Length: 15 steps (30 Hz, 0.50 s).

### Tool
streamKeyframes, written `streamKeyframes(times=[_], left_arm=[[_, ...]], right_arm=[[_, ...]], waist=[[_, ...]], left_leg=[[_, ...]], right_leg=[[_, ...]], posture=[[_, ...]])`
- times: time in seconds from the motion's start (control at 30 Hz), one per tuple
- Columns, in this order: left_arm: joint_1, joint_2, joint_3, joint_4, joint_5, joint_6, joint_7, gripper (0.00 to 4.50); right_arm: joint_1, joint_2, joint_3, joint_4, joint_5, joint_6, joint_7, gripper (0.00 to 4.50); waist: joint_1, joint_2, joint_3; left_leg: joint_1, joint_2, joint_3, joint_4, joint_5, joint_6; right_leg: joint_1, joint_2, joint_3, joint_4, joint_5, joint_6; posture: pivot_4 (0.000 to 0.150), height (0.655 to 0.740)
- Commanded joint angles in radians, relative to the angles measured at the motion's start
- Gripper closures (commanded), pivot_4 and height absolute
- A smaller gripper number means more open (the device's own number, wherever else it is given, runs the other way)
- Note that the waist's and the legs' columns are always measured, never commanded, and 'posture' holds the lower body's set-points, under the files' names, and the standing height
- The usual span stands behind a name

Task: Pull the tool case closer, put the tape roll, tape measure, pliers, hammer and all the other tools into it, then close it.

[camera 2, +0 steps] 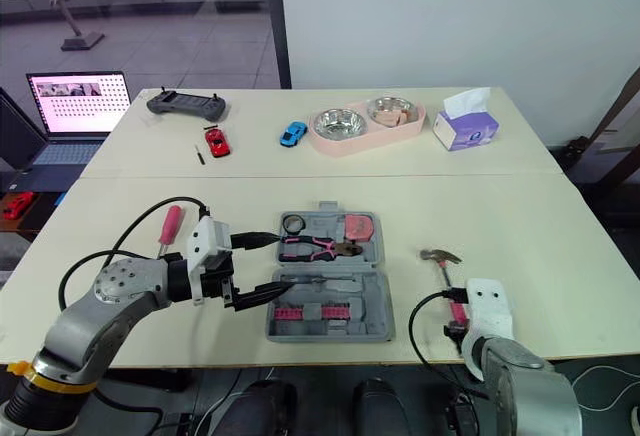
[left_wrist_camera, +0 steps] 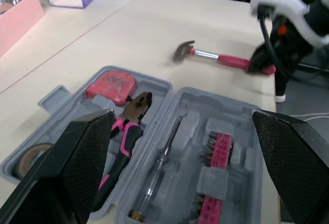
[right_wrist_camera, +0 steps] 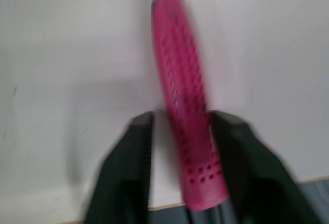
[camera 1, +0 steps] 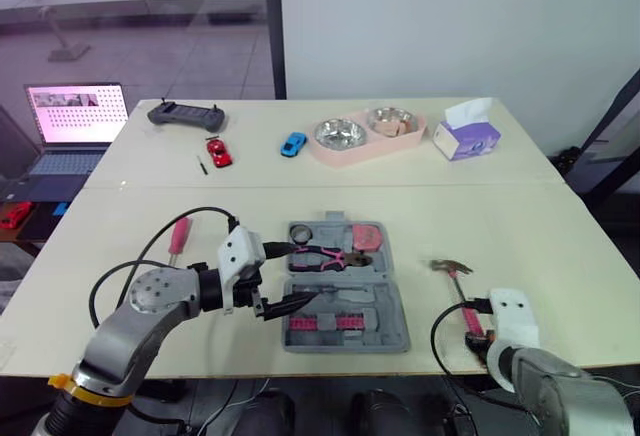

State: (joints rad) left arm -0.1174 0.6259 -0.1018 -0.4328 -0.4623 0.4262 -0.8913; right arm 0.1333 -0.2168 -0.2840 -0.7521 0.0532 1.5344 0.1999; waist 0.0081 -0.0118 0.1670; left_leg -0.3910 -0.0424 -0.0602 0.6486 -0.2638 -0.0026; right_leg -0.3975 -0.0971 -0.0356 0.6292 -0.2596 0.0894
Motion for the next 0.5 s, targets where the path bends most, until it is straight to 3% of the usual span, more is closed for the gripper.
streamKeyframes(times=[0.03, 0.1, 0.27, 0.5], left_arm=[[-0.004, 0.008, 0.025, -0.013, -0.008, -0.004, -0.003, 0.0], [-0.002, 0.016, 0.033, -0.01, -0.007, -0.005, -0.005, 0.0], [-0.004, 0.045, 0.057, 0.01, -0.008, -0.007, -0.02, 0.0], [-0.011, 0.061, 0.069, 0.014, -0.008, -0.001, -0.029, 0.0]], right_arm=[[-0.027, 0.007, -0.016, -0.015, 0.035, 0.01, 0.025, 1.03], [-0.052, -0.011, -0.032, -0.039, 0.05, 0.024, 0.042, 0.04], [-0.186, -0.08, -0.083, -0.044, 0.091, 0.048, 0.088, 0.04], [-0.274, -0.078, -0.066, 0.207, 0.072, -0.075, 0.043, 0.04]], waist=[[-0.001, 0.0, 0.0], [-0.001, 0.002, 0.002], [0.002, 0.008, 0.005], [0.005, 0.008, 0.006]], left_leg=[[0.0, 0.0, 0.0, 0.0, 0.0, 0.0], [-0.001, 0.0, 0.0, -0.001, 0.0, 0.0], [-0.002, 0.0, 0.002, -0.001, 0.0, 0.0], [-0.003, 0.0, 0.001, -0.002, 0.0, 0.0]], right_leg=[[-0.001, 0.0, 0.0, 0.0, 0.0, 0.0], [-0.002, 0.0, 0.0, 0.0, 0.0, 0.0], [-0.003, 0.001, 0.001, 0.0, 0.0, 0.0], [-0.003, 0.001, 0.0, 0.0, 0.0, 0.0]], posture=[[0.15, 0.74], [0.15, 0.74], [0.15, 0.74], [0.15, 0.74]])
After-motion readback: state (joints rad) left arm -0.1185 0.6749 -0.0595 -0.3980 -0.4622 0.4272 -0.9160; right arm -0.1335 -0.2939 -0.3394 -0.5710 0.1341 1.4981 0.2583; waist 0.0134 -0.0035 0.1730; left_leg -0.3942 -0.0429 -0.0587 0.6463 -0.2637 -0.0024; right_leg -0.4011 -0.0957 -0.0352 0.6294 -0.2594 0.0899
